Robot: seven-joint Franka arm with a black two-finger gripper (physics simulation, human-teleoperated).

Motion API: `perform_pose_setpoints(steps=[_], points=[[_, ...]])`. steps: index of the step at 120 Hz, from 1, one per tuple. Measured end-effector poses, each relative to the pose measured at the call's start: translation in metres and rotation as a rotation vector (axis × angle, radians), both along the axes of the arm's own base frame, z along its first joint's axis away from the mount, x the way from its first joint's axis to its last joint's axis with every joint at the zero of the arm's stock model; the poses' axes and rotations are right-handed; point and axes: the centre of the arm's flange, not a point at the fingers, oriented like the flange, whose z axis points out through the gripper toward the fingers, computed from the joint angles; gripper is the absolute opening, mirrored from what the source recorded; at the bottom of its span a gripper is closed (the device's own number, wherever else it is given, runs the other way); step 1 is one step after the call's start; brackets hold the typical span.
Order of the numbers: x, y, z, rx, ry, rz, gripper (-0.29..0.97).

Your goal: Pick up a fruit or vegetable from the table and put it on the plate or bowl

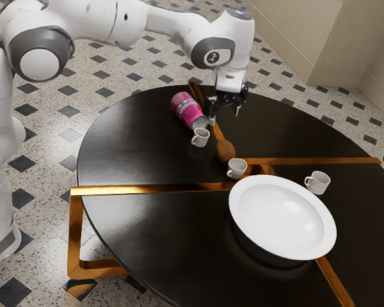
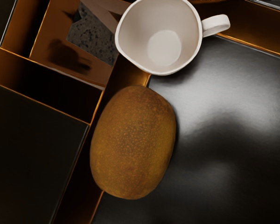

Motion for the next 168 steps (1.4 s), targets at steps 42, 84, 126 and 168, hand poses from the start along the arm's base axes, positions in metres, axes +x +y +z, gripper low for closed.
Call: perform_pose_setpoints(steps=[42, 84, 126, 168], points=[[0.014, -0.014, -0.005, -0.052, -0.074, -0.007, 0.66], [0.061, 0.019, -0.088, -0.214, 0.014, 0.002, 0.66], [0.071, 0.037, -0.123, -0.209, 0.018, 0.014, 0.66], [0.085, 0.036, -0.058, -0.179, -0.112, 0.042, 0.28]])
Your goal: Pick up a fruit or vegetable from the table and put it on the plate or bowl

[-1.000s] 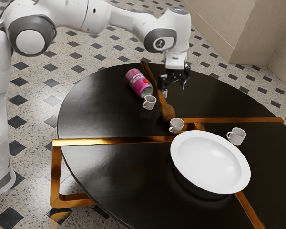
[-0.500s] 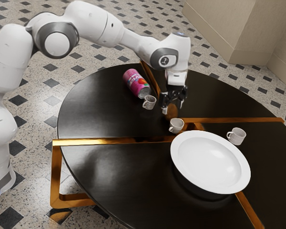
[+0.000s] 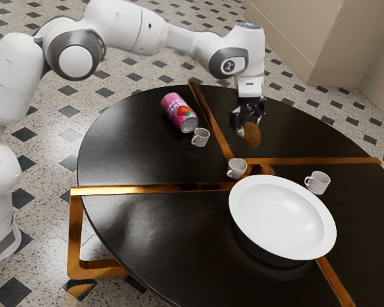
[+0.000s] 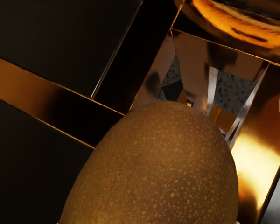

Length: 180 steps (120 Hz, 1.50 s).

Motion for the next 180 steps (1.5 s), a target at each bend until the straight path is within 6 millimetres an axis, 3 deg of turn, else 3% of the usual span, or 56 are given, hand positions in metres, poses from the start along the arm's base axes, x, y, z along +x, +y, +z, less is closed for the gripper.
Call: perform_pose_setpoints(steps=[13, 35, 57, 73, 92, 103, 116, 127, 139, 156, 160, 167, 174, 180], points=[[0.001, -0.034, 0.024, 0.005, -0.008, -0.038, 0.27], [-0.002, -0.103, 0.042, 0.003, -0.005, -0.120, 0.26], [-0.005, -0.172, 0.037, -0.006, 0.015, -0.208, 0.26], [-0.008, -0.200, 0.033, -0.011, 0.026, -0.240, 0.26], [-0.011, -0.247, 0.017, -0.026, 0.051, -0.295, 0.26], [-0.004, -0.255, -0.014, -0.020, 0.081, -0.285, 0.26], [0.009, -0.250, -0.043, -0.017, 0.067, -0.246, 0.25], [0.015, -0.254, -0.048, -0.024, 0.027, -0.230, 0.26], [0.018, -0.259, -0.048, -0.033, -0.006, -0.220, 0.47], [0.021, -0.259, -0.044, -0.043, -0.035, -0.203, 0.59], [0.021, -0.256, -0.029, -0.039, -0.061, -0.195, 0.61], [0.009, -0.237, 0.045, -0.016, -0.141, -0.168, 0.63], [-0.020, -0.189, 0.119, 0.026, -0.159, -0.101, 0.64], [-0.064, -0.139, 0.187, 0.064, -0.159, -0.025, 0.65]])
